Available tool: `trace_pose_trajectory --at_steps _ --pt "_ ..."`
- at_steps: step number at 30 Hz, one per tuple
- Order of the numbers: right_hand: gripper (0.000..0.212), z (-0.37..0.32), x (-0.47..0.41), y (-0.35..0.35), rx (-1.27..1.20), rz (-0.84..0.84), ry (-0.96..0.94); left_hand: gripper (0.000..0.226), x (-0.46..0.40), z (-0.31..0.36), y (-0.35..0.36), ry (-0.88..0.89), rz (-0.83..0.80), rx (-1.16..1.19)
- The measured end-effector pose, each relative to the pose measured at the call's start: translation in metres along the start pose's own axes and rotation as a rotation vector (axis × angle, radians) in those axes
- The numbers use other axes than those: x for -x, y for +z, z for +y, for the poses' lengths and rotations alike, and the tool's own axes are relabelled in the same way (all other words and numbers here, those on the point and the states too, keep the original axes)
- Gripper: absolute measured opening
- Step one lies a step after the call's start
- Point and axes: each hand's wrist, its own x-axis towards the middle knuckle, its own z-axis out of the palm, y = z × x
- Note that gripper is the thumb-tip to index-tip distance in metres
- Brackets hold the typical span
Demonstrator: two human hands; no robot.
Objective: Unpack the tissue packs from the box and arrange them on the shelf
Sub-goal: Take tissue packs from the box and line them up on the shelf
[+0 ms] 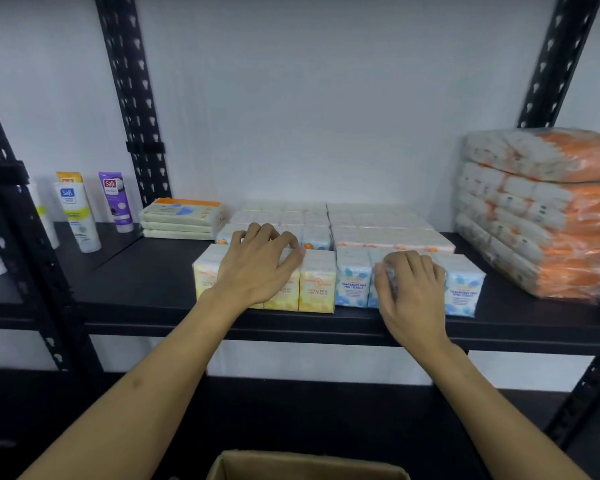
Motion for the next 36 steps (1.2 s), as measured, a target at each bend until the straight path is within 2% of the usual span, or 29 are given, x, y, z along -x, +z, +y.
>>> trace_pose_trajectory --at_steps 7,8,10,12,17,22,25,29,36 --pt "0.032 0.005 -0.063 -0.02 0.028 -0.172 0.122 0.05 -0.005 -0.001 -0.008 -0.028 -0.138 0.144" --pt "0.035 0.009 -0.071 -0.022 0.053 -0.249 0.157 0.055 -0.006 0.0 -0.011 -0.044 -0.18 0.15" --pt "0.046 0.012 -0.082 -0.024 0.11 -0.519 0.227 0.061 -0.007 0.002 -0.013 -0.084 -0.228 0.138" --pt "0.055 0.013 -0.081 -0.022 0.192 -0.705 0.244 0.063 -0.002 0.005 -0.012 -0.101 -0.177 0.118" --pt "0.05 0.011 -0.072 -0.021 0.25 -0.597 0.193 0.058 0.01 0.007 0.0 -0.064 0.108 0.047" --pt "0.05 0.01 -0.071 -0.019 0.265 -0.583 0.187 0.05 0.017 0.007 0.014 -0.027 0.308 0.076" --pt "0.05 0.011 -0.07 -0.017 0.266 -0.545 0.181 0.045 0.024 0.008 0.023 -0.01 0.36 0.1" --pt "0.049 0.01 -0.068 -0.016 0.262 -0.492 0.175 0.043 0.036 0.007 0.032 -0.006 0.346 0.171" --pt "0.042 0.01 -0.055 -0.009 0.225 -0.207 0.172 0.045 0.049 0.012 0.041 -0.012 0.406 0.177"
